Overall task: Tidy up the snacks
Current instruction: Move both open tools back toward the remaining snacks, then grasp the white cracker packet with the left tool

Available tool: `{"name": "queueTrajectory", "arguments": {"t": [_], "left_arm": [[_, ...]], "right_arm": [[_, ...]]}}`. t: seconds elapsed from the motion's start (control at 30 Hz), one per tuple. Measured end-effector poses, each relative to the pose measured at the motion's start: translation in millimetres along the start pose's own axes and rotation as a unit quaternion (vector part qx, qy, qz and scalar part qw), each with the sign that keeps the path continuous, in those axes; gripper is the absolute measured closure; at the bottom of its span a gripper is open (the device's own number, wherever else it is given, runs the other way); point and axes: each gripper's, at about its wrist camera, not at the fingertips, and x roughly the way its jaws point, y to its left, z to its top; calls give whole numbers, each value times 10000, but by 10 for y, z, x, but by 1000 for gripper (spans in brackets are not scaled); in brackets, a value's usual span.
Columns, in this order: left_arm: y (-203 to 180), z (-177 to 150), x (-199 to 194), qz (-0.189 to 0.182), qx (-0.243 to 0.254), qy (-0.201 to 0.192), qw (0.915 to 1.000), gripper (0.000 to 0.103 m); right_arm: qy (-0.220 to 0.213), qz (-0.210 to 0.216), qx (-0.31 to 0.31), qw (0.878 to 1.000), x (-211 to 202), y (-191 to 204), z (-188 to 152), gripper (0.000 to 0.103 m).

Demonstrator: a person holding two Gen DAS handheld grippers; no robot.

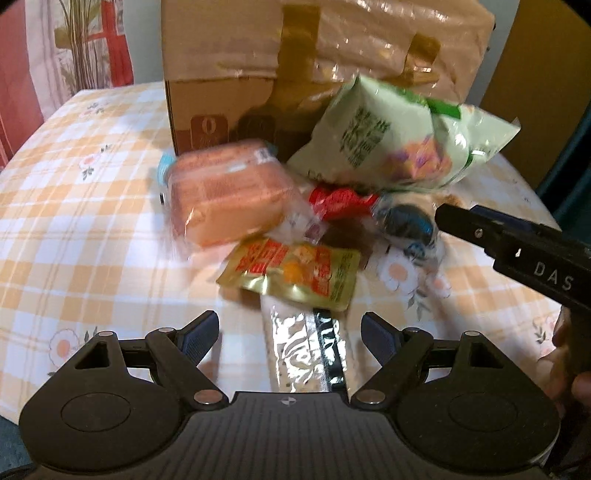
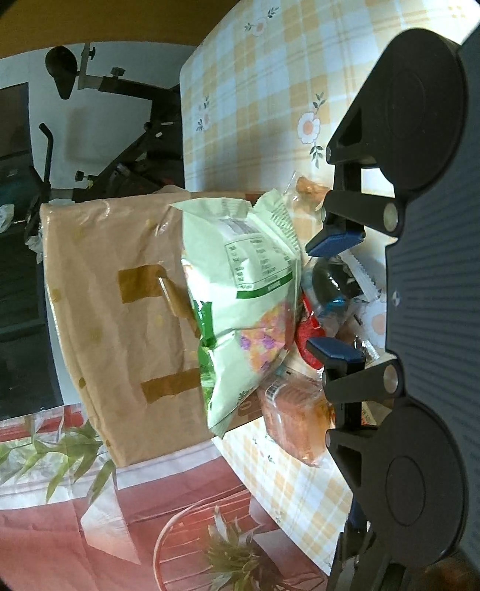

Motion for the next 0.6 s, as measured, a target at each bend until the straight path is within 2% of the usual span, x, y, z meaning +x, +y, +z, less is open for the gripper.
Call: {"name": "queueTrajectory", "arguments": {"t": [0.2,0.23,0.27,0.3,0.47,0.6], "left_arm": [[-114,-59,36,219,359,145,9990,19],[-108,-61,25,224,350,104,9991,29],[-95,-61,3,202,325,46,9993,35],[-65,-59,-19,122,252,-21,9996,48],[87,-60,-62,-40,-178,-149,9997,49],[117,-19,-157,-130,-264,-423,9987,52]], "right_arm": [[116,-18,17,9999,36,-12,-21,51],[122,-10,3,9999,35,-9,-24,51],[124,-3,-7,9999,35,-5,-26,51],[127,-2,-11,9999,34,-6,-28,51],[161,-3,63,9999,44,-19,-30,51],[176,-18,80,9998,48,-14,-41,51]]}}
